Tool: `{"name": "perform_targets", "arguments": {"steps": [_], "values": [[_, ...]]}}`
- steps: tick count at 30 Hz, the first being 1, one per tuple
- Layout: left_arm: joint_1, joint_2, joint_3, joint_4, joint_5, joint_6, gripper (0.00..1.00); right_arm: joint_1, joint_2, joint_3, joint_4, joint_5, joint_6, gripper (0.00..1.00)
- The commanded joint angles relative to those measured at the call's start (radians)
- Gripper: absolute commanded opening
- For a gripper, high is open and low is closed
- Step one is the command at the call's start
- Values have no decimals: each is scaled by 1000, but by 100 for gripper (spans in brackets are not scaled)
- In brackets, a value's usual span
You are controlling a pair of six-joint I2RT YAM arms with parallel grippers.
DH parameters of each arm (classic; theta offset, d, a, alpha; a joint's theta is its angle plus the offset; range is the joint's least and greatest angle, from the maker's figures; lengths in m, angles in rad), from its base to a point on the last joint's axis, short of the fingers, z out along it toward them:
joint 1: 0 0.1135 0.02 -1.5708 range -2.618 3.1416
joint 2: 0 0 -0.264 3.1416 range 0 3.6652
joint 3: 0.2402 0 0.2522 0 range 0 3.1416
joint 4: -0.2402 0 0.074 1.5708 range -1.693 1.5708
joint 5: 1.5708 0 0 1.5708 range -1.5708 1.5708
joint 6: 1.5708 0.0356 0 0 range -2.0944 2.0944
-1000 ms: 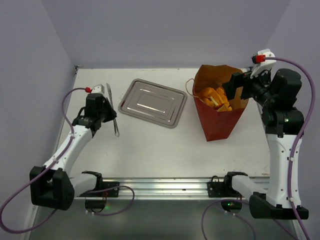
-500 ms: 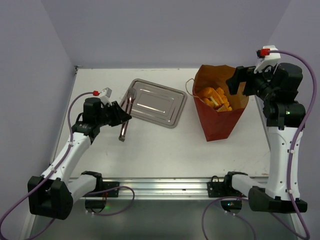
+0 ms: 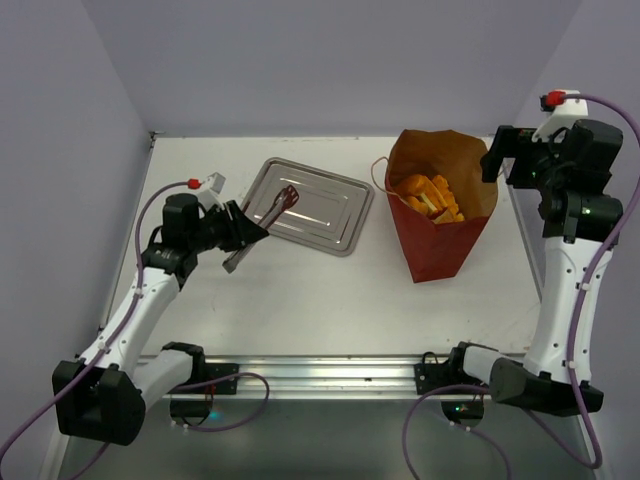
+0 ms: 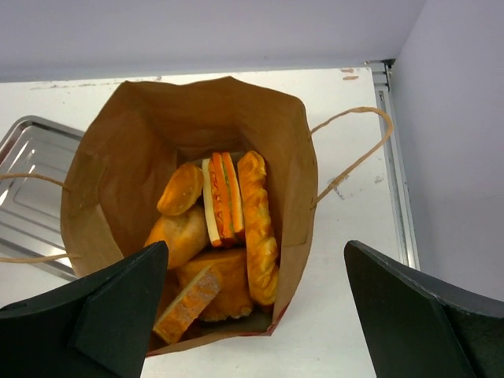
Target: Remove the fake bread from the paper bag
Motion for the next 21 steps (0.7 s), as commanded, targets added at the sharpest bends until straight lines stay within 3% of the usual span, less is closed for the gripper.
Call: {"name": "perform_targets", "arguments": {"steps": [1, 10, 21], "values": [[7, -43, 45, 21, 56, 8, 41, -34, 24, 56, -65, -20, -21, 99], [7, -100, 58, -9, 71, 44, 40, -81, 93, -16, -94, -57, -54, 96], [7, -168, 77, -58, 96, 74, 40, -88, 251, -110, 16, -142, -24, 78]]}}
